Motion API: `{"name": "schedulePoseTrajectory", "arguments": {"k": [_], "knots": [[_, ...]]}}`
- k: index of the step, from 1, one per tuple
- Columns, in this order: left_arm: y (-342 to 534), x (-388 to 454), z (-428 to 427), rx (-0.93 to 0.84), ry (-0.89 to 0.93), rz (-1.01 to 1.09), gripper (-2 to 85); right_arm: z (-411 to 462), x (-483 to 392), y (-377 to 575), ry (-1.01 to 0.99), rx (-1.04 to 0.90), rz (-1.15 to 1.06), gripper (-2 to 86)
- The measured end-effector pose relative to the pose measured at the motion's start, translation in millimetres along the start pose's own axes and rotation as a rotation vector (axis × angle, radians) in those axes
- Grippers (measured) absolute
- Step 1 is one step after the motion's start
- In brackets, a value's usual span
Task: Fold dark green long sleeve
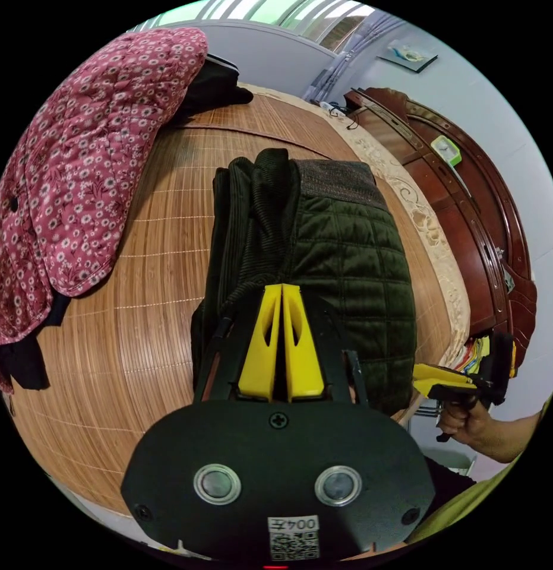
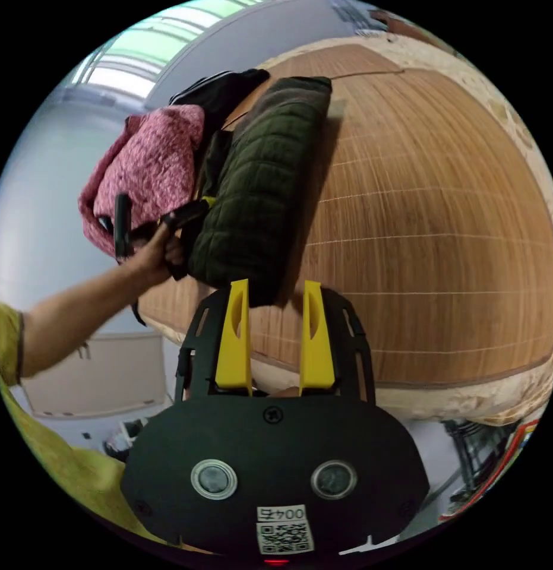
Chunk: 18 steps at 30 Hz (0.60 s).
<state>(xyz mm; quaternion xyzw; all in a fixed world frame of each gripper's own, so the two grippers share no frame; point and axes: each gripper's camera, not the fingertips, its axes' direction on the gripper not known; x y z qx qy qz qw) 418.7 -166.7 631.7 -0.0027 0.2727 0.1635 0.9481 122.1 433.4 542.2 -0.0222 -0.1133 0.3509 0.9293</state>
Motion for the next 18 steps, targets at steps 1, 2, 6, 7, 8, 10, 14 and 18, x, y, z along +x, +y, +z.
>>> {"name": "schedulePoseTrajectory", "arguments": {"k": [1, 2, 6, 7, 8, 10, 14, 18], "knots": [[-3.8, 1.1, -1.6, -0.002, 0.0, -0.001, 1.0, 2.8, -16.6, 9.6, 0.067, -0.012, -0.067, 13.5], [-5.3, 1.5, -2.4, -0.001, 0.001, -0.003, 1.0, 9.3, -31.9, 16.3, 0.122, -0.027, -0.128, 13.5], [-16.3, 6.5, -8.7, 0.004, -0.003, -0.007, 0.9, 34.0, -66.9, 20.8, 0.254, -0.04, -0.26, 13.5], [-19.6, 7.9, -10.7, 0.003, -0.003, -0.005, 0.9, 37.7, -75.0, 18.8, 0.274, -0.023, -0.279, 13.4], [-21.1, 8.5, -11.7, 0.003, -0.002, -0.005, 0.9, 39.6, -82.5, 16.3, 0.292, -0.004, -0.29, 13.1], [-27.4, 10.8, -16.4, 0.004, 0.004, -0.001, 0.9, 41.1, -92.4, 13.3, 0.32, 0.018, -0.299, 12.1], [-36.8, 15.4, -23.9, 0.004, 0.01, 0.007, 0.8, 42.9, -111.8, 15.0, 0.393, 0.038, -0.33, 8.5], [-48.3, 22.8, -34.5, -0.001, 0.014, 0.031, 0.7, 43.3, -117.8, 17.0, 0.429, 0.025, -0.359, 4.3]]}}
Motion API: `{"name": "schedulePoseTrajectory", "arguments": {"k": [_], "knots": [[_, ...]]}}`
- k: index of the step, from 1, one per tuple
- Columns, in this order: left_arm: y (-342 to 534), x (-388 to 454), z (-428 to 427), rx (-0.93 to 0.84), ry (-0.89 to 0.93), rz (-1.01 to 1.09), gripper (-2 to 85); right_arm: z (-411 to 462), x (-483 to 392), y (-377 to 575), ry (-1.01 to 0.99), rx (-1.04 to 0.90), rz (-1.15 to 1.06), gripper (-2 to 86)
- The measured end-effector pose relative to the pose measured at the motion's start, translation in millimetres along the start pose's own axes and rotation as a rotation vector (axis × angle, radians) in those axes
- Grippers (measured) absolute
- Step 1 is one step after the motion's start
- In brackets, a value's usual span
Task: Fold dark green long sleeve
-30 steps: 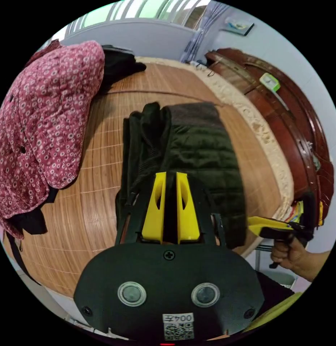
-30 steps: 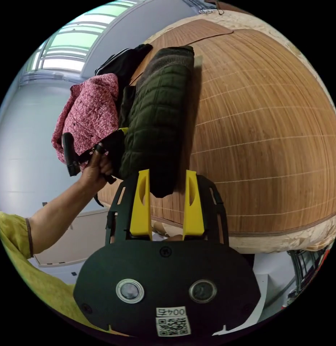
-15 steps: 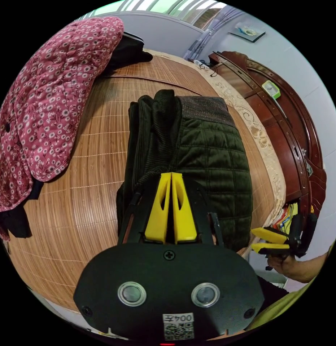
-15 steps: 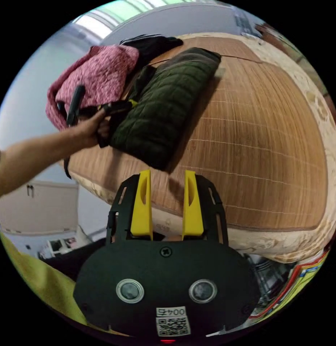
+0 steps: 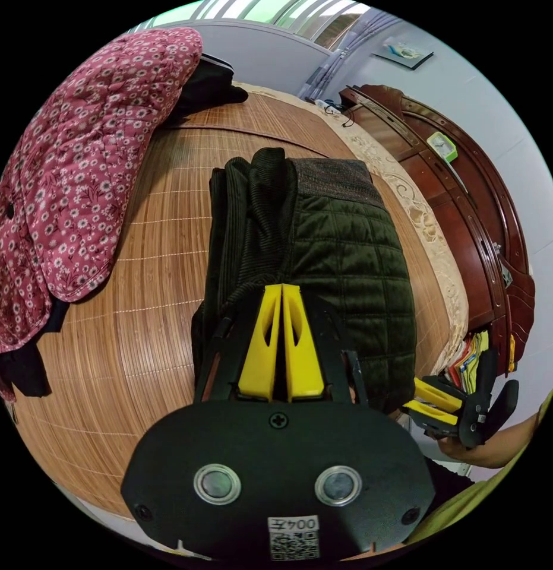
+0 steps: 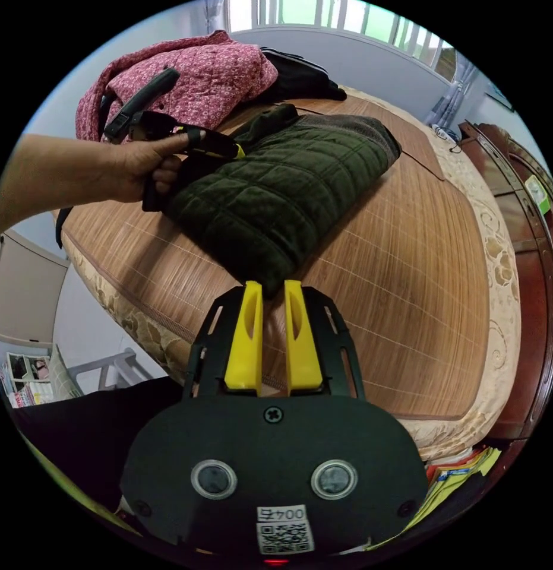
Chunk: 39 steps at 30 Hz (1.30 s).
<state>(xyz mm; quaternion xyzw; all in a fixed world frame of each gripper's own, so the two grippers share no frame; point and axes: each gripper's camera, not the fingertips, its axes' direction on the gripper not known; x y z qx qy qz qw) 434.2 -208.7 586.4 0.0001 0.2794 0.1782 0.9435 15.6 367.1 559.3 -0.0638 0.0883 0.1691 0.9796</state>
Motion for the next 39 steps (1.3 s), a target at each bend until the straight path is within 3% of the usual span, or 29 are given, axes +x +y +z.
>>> {"name": "schedulePoseTrajectory", "arguments": {"k": [4, 10, 18, 21, 23, 25, 34, 39], "knots": [[-11.2, 9.3, -10.8, -0.006, -0.001, 0.037, 0.9, 19.0, 11.8, 4.8, -0.017, -0.108, 0.08, 0.1], [-31.5, 38.1, -35.3, -0.025, -0.051, 0.09, 1.2, -16.2, 51.3, 2.0, -0.103, -0.026, 0.244, 0.1], [-46.9, 93.8, -94.9, -0.03, -0.212, 0.191, 1.7, -52.8, 57.6, -84.7, -0.047, 0.141, 0.054, 6.6], [-49.8, 107.1, -103.4, -0.095, -0.316, 0.197, 1.5, -41.4, 47.0, -119.5, 0.007, 0.111, -0.049, 7.3], [-49.1, 111.7, -95.1, -0.158, -0.347, 0.218, 1.1, -13.6, 40.8, -138.3, 0.026, -0.007, -0.096, 8.0], [-47.4, 116.7, -77.5, -0.234, -0.344, 0.248, 0.7, 2.8, 41.6, -144.0, 0.03, -0.045, -0.086, 8.0], [-53.0, 130.7, -79.6, -0.211, -0.344, 0.266, 0.2, 14.3, 79.7, -159.0, -0.081, -0.066, -0.062, 6.1], [-56.6, 125.9, -81.3, -0.23, -0.31, 0.268, 0.4, -3.8, 126.4, -171.2, -0.143, 0.103, 0.032, 5.3]]}}
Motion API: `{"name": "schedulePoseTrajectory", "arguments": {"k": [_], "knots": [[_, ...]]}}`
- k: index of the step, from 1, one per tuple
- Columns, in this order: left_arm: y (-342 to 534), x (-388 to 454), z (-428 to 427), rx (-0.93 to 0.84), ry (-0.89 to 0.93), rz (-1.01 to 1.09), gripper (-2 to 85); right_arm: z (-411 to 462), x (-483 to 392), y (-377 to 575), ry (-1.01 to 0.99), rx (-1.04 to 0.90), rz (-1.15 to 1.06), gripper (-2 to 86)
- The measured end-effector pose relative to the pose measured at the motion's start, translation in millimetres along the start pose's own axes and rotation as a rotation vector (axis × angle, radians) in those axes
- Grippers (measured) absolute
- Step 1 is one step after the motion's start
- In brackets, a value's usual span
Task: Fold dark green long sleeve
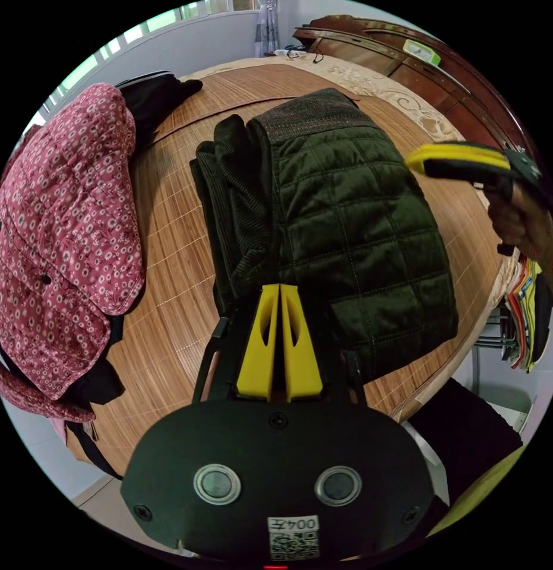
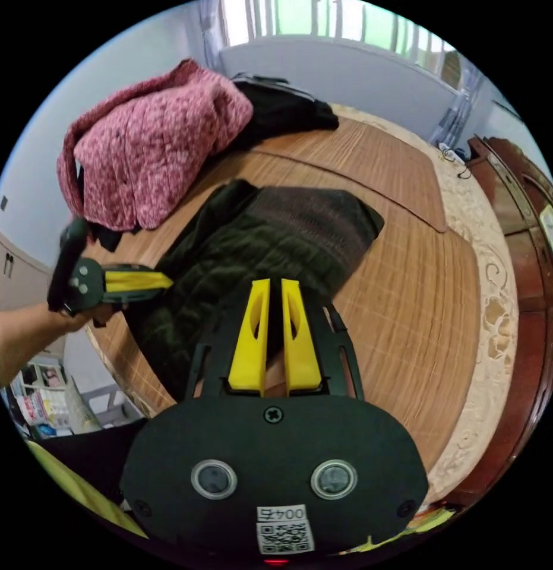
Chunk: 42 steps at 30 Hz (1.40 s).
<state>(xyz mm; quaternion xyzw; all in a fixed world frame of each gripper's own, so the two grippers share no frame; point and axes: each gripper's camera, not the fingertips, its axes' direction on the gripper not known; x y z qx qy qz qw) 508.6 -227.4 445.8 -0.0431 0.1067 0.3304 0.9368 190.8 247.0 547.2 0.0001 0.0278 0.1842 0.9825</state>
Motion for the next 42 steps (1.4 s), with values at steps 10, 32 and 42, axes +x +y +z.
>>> {"name": "schedulePoseTrajectory", "arguments": {"k": [10, 32, 42], "knots": [[9.1, -11.9, 6.3, 0.009, 0.051, -0.05, 0.5, 22.3, 73.4, -19.2, -0.038, -0.06, 0.008, 5.2], [52.5, -34.0, 51.2, 0.046, 0.056, -0.054, 0.7, 96.6, 307.8, -29.8, -0.241, -0.016, 0.584, 8.6], [80.4, -63.2, 74.2, 0.085, 0.134, -0.162, 1.7, 95.0, 349.2, 37.9, -0.528, 0.152, 0.845, 7.3]]}}
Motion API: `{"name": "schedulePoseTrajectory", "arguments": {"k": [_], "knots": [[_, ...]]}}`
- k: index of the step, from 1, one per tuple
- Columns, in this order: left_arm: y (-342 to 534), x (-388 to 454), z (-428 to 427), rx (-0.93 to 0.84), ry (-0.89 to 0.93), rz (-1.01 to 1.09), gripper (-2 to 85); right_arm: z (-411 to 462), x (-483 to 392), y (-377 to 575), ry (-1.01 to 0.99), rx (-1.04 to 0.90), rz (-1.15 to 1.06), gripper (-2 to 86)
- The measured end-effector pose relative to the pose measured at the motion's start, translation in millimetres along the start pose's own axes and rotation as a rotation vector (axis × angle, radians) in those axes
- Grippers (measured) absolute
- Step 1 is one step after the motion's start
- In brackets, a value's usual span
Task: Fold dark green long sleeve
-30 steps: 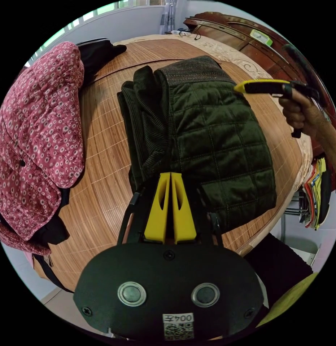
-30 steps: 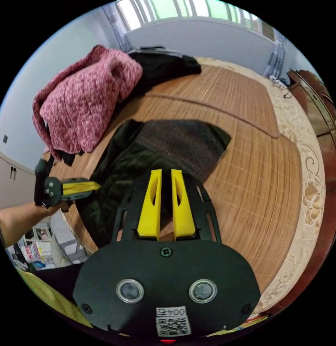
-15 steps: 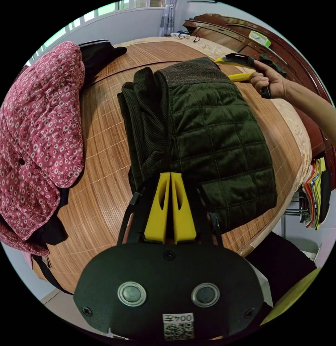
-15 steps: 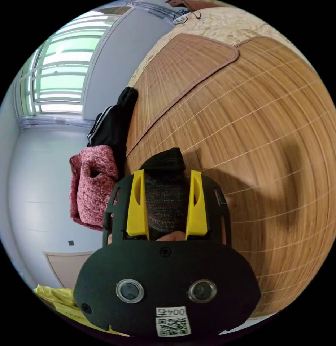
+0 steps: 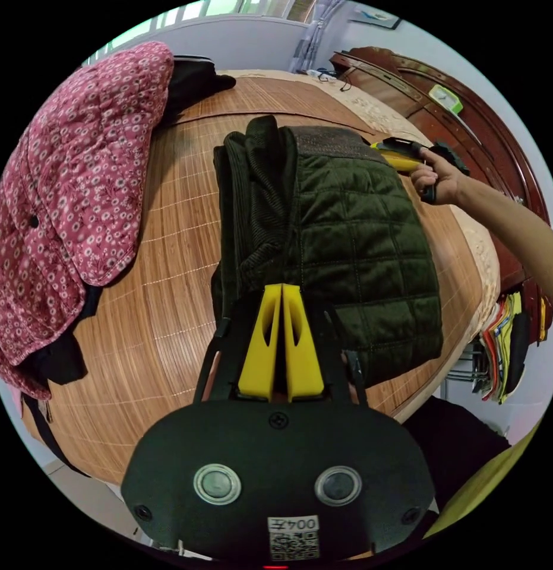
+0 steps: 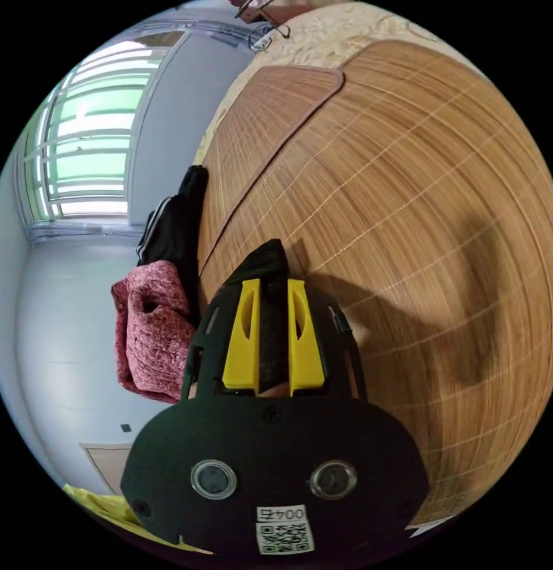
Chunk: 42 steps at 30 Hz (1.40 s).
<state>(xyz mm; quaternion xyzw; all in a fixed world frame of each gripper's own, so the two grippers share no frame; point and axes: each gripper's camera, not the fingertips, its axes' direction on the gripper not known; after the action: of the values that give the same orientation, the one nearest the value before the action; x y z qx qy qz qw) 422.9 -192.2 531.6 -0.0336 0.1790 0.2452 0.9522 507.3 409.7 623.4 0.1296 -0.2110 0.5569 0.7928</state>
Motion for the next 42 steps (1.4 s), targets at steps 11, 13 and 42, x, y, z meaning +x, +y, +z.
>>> {"name": "schedulePoseTrajectory", "arguments": {"k": [11, 13, 42], "knots": [[33.1, -46.6, 7.4, -0.033, -0.073, -0.101, 8.1, 42.7, -77.5, 146.6, 0.503, -0.281, -0.717, 9.6], [32.0, -62.1, 36.1, -0.06, -0.043, -0.122, 8.8, 52.3, -70.5, 147.1, 0.534, -0.279, -0.717, 10.4], [-15.7, -221.9, 73.7, -0.139, 0.479, -0.111, 19.0, -19.5, 124.1, 133.5, -0.25, -0.247, -0.004, 21.0]]}}
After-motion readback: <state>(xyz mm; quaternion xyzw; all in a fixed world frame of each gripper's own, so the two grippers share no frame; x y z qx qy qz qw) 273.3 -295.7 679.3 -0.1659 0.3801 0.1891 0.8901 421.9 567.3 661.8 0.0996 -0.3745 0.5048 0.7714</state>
